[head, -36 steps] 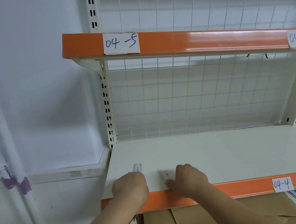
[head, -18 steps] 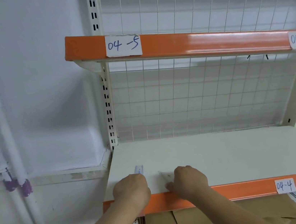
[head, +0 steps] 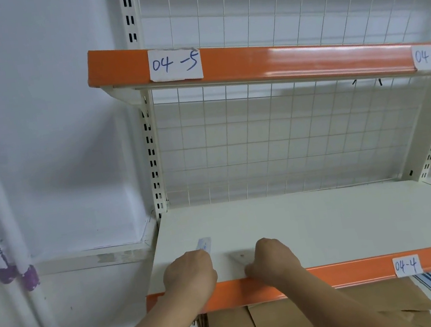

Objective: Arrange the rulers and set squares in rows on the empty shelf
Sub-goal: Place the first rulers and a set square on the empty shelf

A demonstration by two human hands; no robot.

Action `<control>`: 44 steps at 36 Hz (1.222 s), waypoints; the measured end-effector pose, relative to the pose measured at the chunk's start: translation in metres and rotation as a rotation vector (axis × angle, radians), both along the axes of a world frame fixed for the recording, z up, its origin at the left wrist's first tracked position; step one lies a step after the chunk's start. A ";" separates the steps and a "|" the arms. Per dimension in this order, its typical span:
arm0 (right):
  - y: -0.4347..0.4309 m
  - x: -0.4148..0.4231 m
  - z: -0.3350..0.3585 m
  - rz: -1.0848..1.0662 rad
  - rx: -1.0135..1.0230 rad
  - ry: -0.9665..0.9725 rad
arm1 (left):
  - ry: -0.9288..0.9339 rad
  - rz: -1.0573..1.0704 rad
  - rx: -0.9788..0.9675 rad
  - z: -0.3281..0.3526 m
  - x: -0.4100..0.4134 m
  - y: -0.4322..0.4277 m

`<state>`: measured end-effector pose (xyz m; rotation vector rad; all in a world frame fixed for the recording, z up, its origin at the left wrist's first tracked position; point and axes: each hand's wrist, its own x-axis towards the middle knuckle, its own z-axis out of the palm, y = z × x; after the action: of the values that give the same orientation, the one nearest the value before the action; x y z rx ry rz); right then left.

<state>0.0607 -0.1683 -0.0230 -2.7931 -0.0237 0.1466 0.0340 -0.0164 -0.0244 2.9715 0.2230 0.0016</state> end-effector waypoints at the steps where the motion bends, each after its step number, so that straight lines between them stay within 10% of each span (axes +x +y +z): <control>1: -0.001 0.000 0.000 -0.006 0.002 -0.005 | -0.022 0.001 -0.001 0.001 0.000 -0.001; 44: -0.213 -0.109 0.008 -0.687 -0.017 -0.159 | -0.155 -0.683 -0.003 0.012 0.000 -0.216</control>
<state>-0.0479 -0.3811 -0.0154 -2.6479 0.8819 -0.2441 0.0338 -0.2320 -0.0127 2.8612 -0.8016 0.1456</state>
